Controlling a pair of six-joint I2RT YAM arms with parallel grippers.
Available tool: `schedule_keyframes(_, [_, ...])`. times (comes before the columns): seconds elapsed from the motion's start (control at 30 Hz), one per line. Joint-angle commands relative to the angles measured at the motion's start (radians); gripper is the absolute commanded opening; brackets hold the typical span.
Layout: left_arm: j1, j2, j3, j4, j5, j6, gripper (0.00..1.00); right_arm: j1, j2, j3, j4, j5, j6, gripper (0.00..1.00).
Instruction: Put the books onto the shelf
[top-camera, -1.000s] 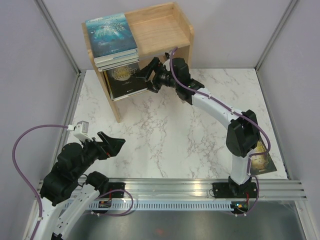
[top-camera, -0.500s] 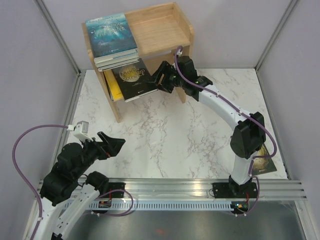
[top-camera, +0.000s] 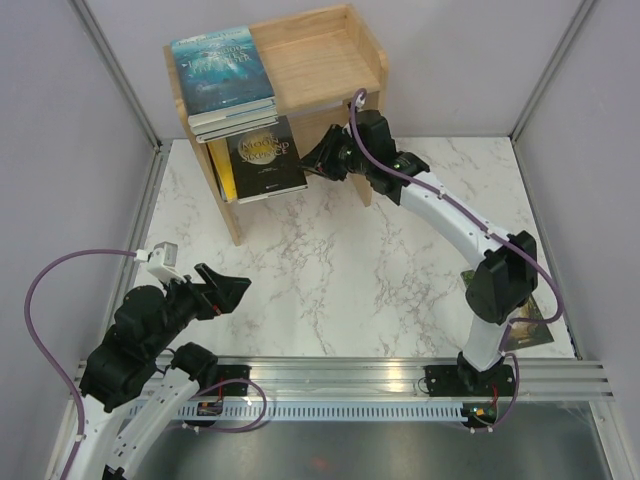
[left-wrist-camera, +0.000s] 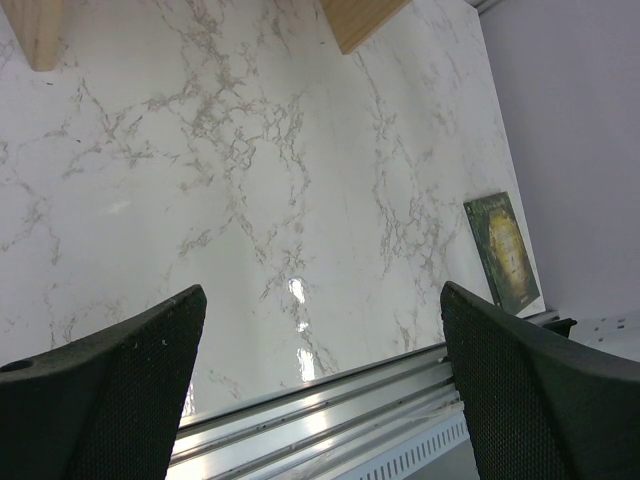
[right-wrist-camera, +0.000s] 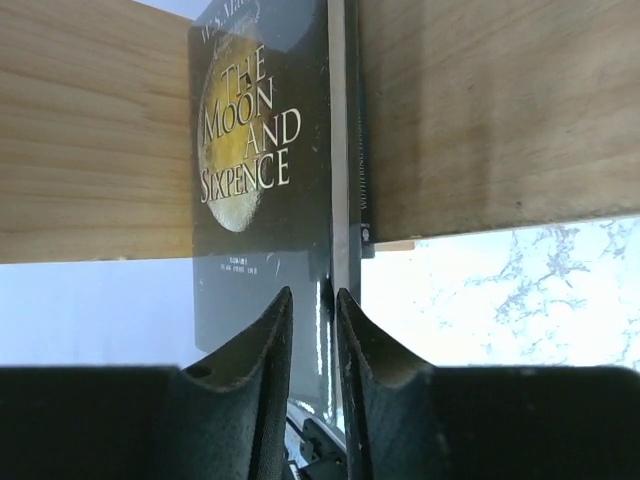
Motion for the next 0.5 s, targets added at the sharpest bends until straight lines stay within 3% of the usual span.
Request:
schedule_keyframes(0.0, [-0.003, -0.01, 0.008, 0.028, 0.009, 0.047, 1.0, 0.022, 0.042, 0.063, 0.019, 0.0, 0.019, 0.28])
schedule_keyframes(0.47, [-0.003, -0.013, 0.006, 0.033, 0.012, 0.055, 1.0, 0.061, 0.215, 0.212, 0.053, 0.001, 0.078, 0.27])
